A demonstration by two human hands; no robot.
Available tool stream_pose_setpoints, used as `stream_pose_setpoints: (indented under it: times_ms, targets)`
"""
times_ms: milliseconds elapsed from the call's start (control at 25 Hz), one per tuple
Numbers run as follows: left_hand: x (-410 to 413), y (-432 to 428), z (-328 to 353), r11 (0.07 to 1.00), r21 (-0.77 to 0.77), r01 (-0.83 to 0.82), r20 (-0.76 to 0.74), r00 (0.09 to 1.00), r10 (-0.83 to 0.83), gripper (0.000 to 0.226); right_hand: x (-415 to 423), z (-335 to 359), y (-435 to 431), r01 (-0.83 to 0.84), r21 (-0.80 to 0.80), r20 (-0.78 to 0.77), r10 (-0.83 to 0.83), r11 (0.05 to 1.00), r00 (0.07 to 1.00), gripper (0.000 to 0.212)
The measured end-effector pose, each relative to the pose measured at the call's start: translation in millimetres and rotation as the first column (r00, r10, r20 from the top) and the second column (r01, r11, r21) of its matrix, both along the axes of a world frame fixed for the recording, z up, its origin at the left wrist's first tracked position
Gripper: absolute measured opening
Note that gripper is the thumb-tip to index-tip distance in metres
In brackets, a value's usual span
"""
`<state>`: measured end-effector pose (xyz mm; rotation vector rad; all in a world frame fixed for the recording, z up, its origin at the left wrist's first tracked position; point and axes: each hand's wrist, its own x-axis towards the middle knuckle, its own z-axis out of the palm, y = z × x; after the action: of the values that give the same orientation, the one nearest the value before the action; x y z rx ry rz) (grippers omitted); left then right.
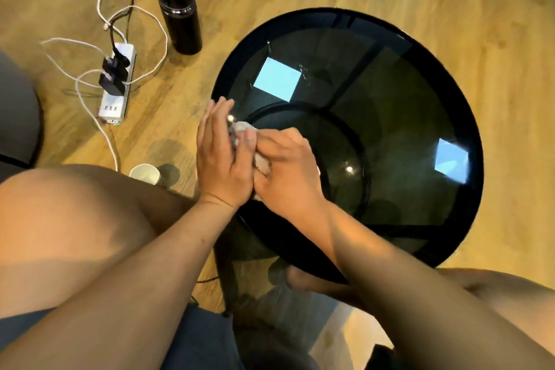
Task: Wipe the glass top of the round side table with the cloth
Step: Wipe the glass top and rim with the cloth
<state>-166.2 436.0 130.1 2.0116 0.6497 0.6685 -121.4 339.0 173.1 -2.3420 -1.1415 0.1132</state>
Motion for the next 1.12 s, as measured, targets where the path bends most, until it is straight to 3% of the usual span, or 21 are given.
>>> stream_pose_setpoints:
  times_ms: [120,240,360,440,520,600,680,720,800,880,920,1000,1120]
  targets:
    - [1.2,-1.7,-1.2,0.997,0.070,0.028,-0.070,0.997,-0.024,0.056,43.1,-7.4,-25.4,-0.131,-0.071,0.190,0.143,0.989,0.971,0.030]
    - [3.5,-1.7,-0.3,0.982,0.171,0.084,-0.146,0.988,-0.059,0.056,141.5,-10.6,-79.9,0.190,-0.155,0.238,-0.150,0.969,0.960,0.034]
    - [4.5,-1.1,0.8,0.981,0.180,0.074,-0.183,0.982,-0.040,0.060,246.7,0.3,-154.5,0.509,-0.276,0.263,-0.445,0.815,0.856,0.050]
    - [5.2,-0.8,1.2,0.983,0.170,0.063,-0.192,0.981,-0.030,0.062,269.2,8.2,-171.7,0.623,-0.263,0.228,-0.580,0.737,0.782,0.050]
    - [6.1,-0.8,2.8,0.985,0.164,0.057,-0.192,0.981,-0.024,0.061,242.7,9.8,-134.1,0.700,-0.226,0.175,-0.678,0.678,0.714,0.054]
    - [6.1,-0.8,3.0,0.986,0.159,0.048,-0.186,0.982,-0.018,0.060,178.3,6.6,-71.6,0.591,-0.202,0.238,-0.547,0.781,0.803,0.046]
    - [4.6,-0.8,2.2,0.989,0.141,0.042,-0.143,0.990,-0.021,0.059,97.9,-3.0,-14.0,0.253,-0.194,0.161,-0.223,0.948,0.961,0.032]
    - [3.2,-0.8,2.1,0.993,0.114,0.027,-0.096,0.995,-0.016,0.057,61.2,-3.3,10.4,0.056,-0.156,0.097,-0.041,0.986,0.994,0.029]
    - [1.7,-2.2,1.7,0.997,0.077,-0.005,-0.039,0.999,0.008,0.056,29.5,0.0,26.1,-0.191,-0.105,0.001,0.193,0.976,0.981,0.028]
    - [2.2,-3.9,1.5,0.995,0.101,-0.001,-0.096,0.995,0.010,0.056,59.5,-3.4,9.6,-0.256,-0.198,0.055,0.272,0.946,0.961,0.035]
    - [3.4,-4.0,1.3,0.994,0.105,0.003,-0.126,0.992,0.010,0.056,82.2,-1.8,-4.2,-0.189,-0.247,0.102,0.219,0.950,0.970,0.040]
    - [3.5,-5.1,2.1,0.995,0.095,-0.005,-0.164,0.986,0.021,0.056,148.2,-6.9,-48.6,0.085,-0.252,0.189,-0.038,0.964,0.981,0.043]
    - [4.4,-3.7,3.6,0.996,0.083,-0.023,-0.206,0.978,0.040,0.058,248.2,-2.4,-116.9,0.441,-0.315,0.267,-0.368,0.840,0.891,0.055]
